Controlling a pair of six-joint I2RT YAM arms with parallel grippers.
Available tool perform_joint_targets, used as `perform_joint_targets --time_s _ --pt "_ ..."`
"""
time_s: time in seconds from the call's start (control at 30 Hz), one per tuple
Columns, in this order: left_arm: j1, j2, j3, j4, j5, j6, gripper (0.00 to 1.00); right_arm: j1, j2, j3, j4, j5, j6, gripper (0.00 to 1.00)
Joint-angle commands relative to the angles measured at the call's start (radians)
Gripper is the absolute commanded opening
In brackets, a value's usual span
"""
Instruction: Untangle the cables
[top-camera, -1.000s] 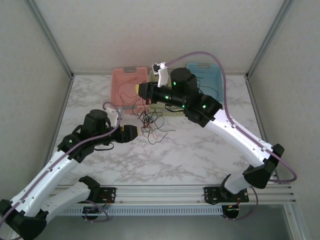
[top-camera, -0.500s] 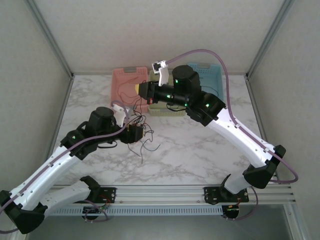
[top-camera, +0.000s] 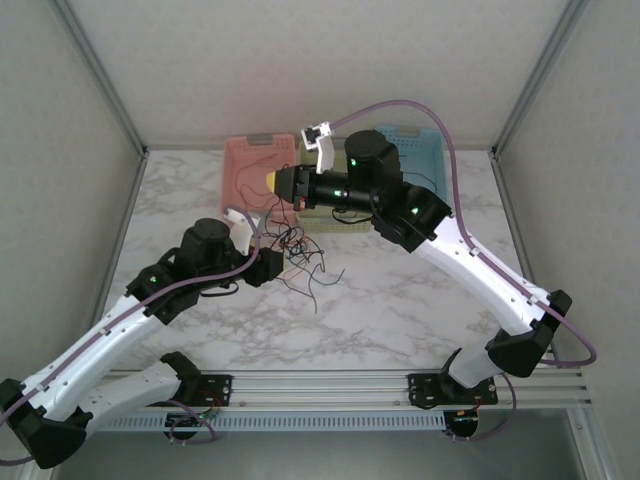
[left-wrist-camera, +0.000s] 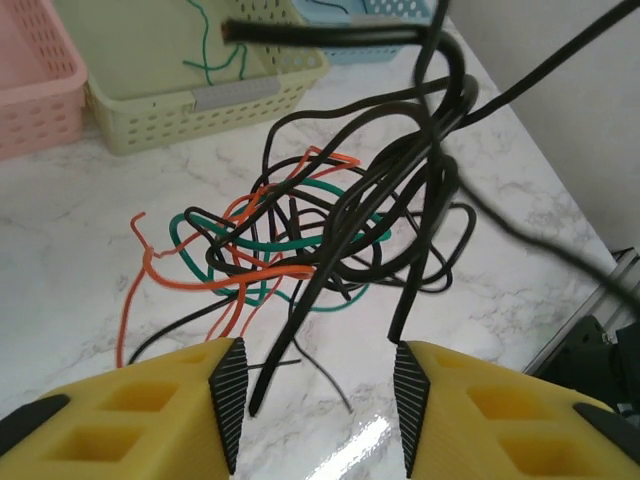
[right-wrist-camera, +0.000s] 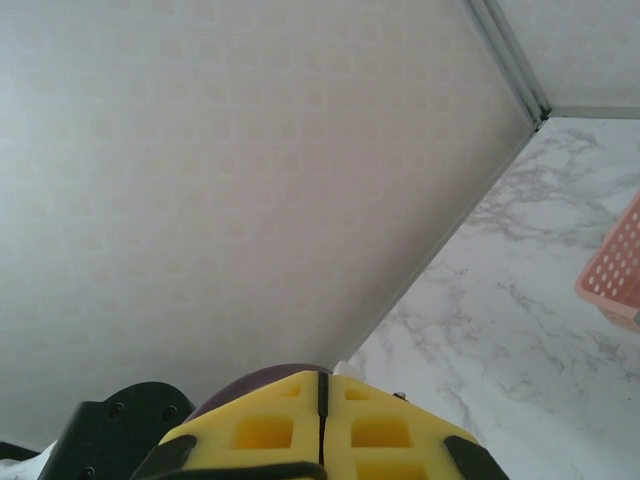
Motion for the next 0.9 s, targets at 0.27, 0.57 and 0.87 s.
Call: perform_joint_targets --time_s 0.27,0.57,0.87 --pt "-0.020 -0.011 -0.012 0.101 0.020 -0.008 0.42 -0.002 -0.024 0.030 0.035 -0.030 0.026 0.00" --pt "-0.022 -0.018 -0.035 0.077 -0.021 -0.013 0.10 -0.002 -0.034 0.040 0.025 -0.027 0.018 0.00" --pt "-0.022 -0.034 -0.047 0.035 -0.064 -0.026 0.00 -0.004 -0.056 0.109 -0.078 0.083 -0.109 0.00"
